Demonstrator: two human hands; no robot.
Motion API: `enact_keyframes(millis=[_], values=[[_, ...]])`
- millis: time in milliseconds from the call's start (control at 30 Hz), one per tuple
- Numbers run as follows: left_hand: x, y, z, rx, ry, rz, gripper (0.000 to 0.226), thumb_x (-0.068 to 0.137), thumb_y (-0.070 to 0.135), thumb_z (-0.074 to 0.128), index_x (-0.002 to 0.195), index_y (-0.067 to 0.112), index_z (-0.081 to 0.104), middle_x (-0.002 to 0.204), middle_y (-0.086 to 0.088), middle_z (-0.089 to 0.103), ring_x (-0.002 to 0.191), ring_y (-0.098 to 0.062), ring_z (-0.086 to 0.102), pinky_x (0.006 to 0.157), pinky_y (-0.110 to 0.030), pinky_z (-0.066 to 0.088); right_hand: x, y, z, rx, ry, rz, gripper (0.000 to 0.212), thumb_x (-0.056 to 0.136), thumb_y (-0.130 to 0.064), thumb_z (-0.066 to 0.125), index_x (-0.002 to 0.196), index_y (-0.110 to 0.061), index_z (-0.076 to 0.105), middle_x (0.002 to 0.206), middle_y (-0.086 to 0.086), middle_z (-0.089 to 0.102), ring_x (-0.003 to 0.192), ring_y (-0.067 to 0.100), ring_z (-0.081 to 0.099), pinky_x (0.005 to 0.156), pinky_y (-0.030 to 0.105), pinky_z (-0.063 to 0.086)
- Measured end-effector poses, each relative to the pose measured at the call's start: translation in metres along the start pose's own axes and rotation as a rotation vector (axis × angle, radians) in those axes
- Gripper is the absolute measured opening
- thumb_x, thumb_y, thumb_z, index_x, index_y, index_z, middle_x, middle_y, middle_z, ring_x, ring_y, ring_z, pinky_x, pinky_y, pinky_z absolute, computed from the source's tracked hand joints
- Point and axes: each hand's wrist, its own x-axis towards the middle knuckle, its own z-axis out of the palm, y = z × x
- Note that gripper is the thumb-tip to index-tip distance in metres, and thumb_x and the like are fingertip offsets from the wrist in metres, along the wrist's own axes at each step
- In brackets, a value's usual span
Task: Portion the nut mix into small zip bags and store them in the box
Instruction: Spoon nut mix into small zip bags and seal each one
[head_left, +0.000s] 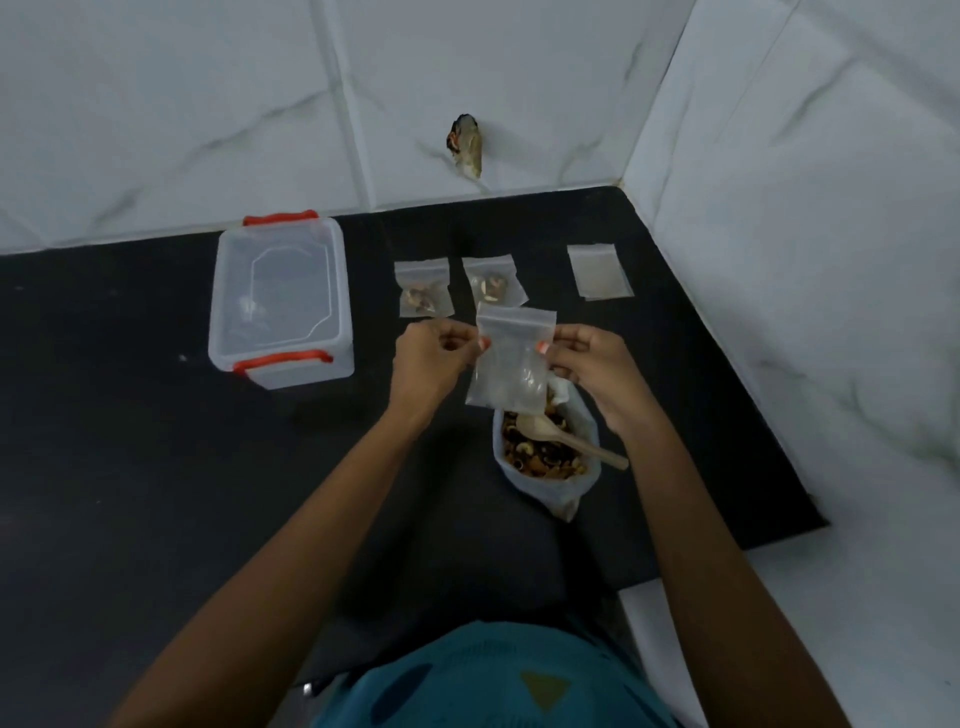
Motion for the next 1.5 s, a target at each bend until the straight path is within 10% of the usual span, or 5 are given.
enact_keyframes(millis=[500,633,933,1200,1500], values=[[-0.063,-0.045,-0.034,0.296,0.034,0.166,0.024,0.086,0.009,0.061,0.109,0.013,0.062,0.115,-0.003,0.058,0.101,-0.005,0.054,0.086,-0.018,0.045,-0.055,0.031,0.060,-0.318,-0.141,-0.100,0.007,0.087,-0.012,0.062,0.084,-0.016,0.066,0.075,-0.004,0.064,0.067,0.003,0.058,0.059,0.010,0.048],[-0.081,-0.042,-0.031,0.123,0.184,0.137,0.016,0.085,0.014,0.063,0.099,0.017,0.056,0.097,0.005,0.056,0.084,-0.005,0.056,0.071,-0.011,0.047,-0.064,0.037,0.070,-0.184,-0.133,-0.073,0.006,0.084,-0.013,0.065,0.082,-0.018,0.066,0.082,-0.004,0.066,0.080,0.006,0.063,0.070,0.019,0.052],[-0.092,-0.035,-0.030,-0.258,-0.050,-0.074,0.008,0.088,0.016,0.057,0.085,0.016,0.065,0.081,0.002,0.069,0.074,-0.002,0.066,0.067,-0.013,0.052,-0.075,0.037,0.072,-0.139,-0.180,-0.088,0.004,0.081,-0.013,0.067,0.085,-0.013,0.066,0.079,-0.003,0.067,0.074,0.002,0.062,0.064,0.012,0.049],[-0.093,-0.029,-0.030,-0.300,-0.067,-0.070,0.010,0.086,0.008,0.059,0.088,0.016,0.065,0.084,0.001,0.068,0.073,0.000,0.066,0.067,-0.011,0.052,-0.076,0.039,0.066,-0.039,-0.188,-0.052,0.012,0.088,-0.011,0.059,0.081,-0.019,0.065,0.083,0.000,0.067,0.086,0.013,0.062,0.084,0.032,0.051],[-0.092,-0.028,-0.018,-0.189,-0.008,-0.135,0.013,0.082,0.021,0.066,0.093,0.018,0.059,0.092,-0.002,0.064,0.086,-0.012,0.064,0.078,-0.024,0.054,-0.077,0.034,0.077,-0.290,-0.012,-0.317,0.012,0.086,-0.007,0.060,0.084,-0.019,0.060,0.080,-0.012,0.060,0.076,-0.004,0.058,0.067,0.010,0.049]])
